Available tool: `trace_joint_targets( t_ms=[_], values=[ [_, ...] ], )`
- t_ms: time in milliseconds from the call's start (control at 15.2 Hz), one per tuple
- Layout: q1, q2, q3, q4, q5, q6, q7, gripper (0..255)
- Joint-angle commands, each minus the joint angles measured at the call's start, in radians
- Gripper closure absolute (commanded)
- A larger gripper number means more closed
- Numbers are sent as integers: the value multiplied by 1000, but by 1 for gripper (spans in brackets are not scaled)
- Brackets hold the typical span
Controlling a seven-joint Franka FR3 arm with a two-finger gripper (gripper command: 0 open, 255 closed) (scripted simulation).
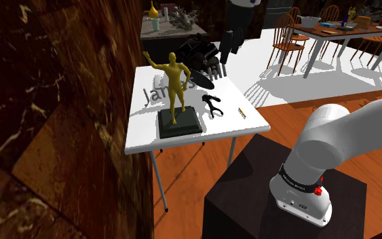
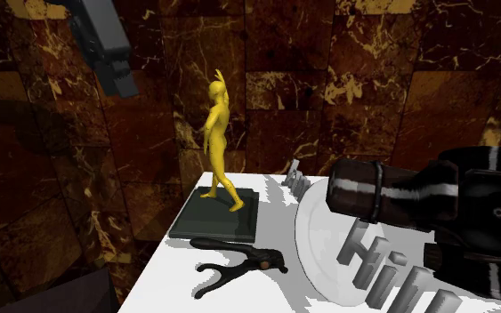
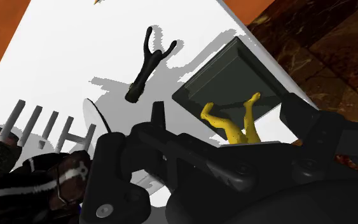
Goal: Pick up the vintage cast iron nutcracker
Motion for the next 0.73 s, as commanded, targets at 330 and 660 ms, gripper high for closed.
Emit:
trace_joint_targets(
  t_ms=[330,660],
  values=[
    [-53,94,31,-75,-30,143,112,0],
    [-110,214,57,-120,-69,278,233,0]
  ],
)
